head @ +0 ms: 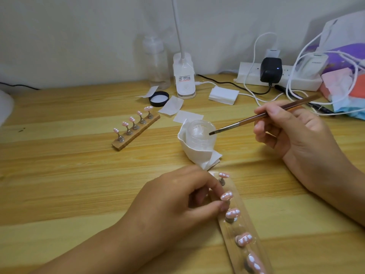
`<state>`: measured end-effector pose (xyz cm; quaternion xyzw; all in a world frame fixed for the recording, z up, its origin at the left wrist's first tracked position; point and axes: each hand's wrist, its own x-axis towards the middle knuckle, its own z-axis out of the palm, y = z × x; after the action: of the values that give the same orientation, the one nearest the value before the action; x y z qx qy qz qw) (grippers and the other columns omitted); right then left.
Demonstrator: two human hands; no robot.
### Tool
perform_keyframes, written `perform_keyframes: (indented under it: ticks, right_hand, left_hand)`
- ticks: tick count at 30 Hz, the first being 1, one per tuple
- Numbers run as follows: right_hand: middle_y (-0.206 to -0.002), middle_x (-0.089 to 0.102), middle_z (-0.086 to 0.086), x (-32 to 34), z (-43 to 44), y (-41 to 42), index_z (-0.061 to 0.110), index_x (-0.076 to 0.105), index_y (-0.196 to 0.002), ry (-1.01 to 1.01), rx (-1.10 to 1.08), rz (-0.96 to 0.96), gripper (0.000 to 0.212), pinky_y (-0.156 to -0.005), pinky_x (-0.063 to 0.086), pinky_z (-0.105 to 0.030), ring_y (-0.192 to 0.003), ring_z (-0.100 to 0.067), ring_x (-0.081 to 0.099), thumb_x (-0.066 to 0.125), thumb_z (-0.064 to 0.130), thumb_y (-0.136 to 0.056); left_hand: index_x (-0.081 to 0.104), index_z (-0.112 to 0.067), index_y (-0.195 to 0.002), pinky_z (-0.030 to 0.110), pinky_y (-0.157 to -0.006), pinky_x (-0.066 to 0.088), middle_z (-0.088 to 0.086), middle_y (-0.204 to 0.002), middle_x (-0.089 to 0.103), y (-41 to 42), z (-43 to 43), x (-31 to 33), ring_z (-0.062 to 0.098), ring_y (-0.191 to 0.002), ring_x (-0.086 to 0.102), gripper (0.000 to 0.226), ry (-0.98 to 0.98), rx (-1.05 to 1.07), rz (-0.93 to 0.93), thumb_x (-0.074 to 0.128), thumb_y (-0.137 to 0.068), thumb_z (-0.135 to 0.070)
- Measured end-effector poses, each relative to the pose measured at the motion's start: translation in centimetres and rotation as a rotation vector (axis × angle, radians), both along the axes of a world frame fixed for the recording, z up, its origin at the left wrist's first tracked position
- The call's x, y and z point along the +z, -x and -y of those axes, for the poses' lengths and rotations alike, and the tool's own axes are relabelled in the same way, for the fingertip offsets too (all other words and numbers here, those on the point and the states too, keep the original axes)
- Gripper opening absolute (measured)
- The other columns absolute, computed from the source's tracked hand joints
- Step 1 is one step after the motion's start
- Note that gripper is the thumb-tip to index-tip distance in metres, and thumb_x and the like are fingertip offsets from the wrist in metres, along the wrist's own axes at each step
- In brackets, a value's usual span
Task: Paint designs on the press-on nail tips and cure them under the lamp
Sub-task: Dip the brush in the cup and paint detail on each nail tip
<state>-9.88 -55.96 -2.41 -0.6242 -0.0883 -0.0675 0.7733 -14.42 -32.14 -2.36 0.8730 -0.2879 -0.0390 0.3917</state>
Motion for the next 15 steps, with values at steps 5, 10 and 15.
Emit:
perform_keyframes:
  ticks: [5, 10, 15]
  right_hand:
    - [-0.078, 0.065, 0.004, -0.19, 0.28, 0.03, 0.027, 0.07, -0.102, 0.047, 0.0, 0.068, 0.014, -0.07, 0.052, -0.021, -0.077, -0.01, 0.062, 0.065, 0.035, -0.092]
    - [-0.079, 0.065, 0.006, -0.13, 0.19, 0.19, 0.03, 0.07, -0.1, 0.084, 0.0, 0.113, 0.015, -0.07, 0.053, -0.021, -0.077, -0.008, 0.062, 0.063, 0.037, -0.089]
    - [-0.078, 0.065, 0.005, 0.0, -0.14, 0.35, 0.028, 0.071, -0.096, 0.094, 0.004, 0.13, 0.013, -0.069, 0.052, -0.021, -0.076, -0.009, 0.061, 0.061, 0.033, -0.089]
  left_hand:
    - [0.066, -0.036, -0.087, 0.022, -0.059, 0.035, -0.019, -0.067, 0.053, -0.12, 0.42, 0.2, 0.002, -0.062, 0.05, 0.024, 0.035, 0.05, -0.104, 0.067, -0.073, -0.056]
    - [0.068, -0.035, -0.084, 0.022, -0.058, 0.034, -0.018, -0.059, 0.05, -0.31, 0.42, 0.38, 0.001, -0.055, 0.047, 0.018, 0.074, 0.068, -0.193, 0.074, -0.074, -0.047]
    - [0.07, -0.033, -0.082, 0.019, -0.053, 0.032, -0.015, -0.052, 0.045, -0.74, 0.28, 0.21, 0.001, -0.048, 0.039, 0.013, 0.16, 0.076, -0.3, 0.077, -0.075, -0.041]
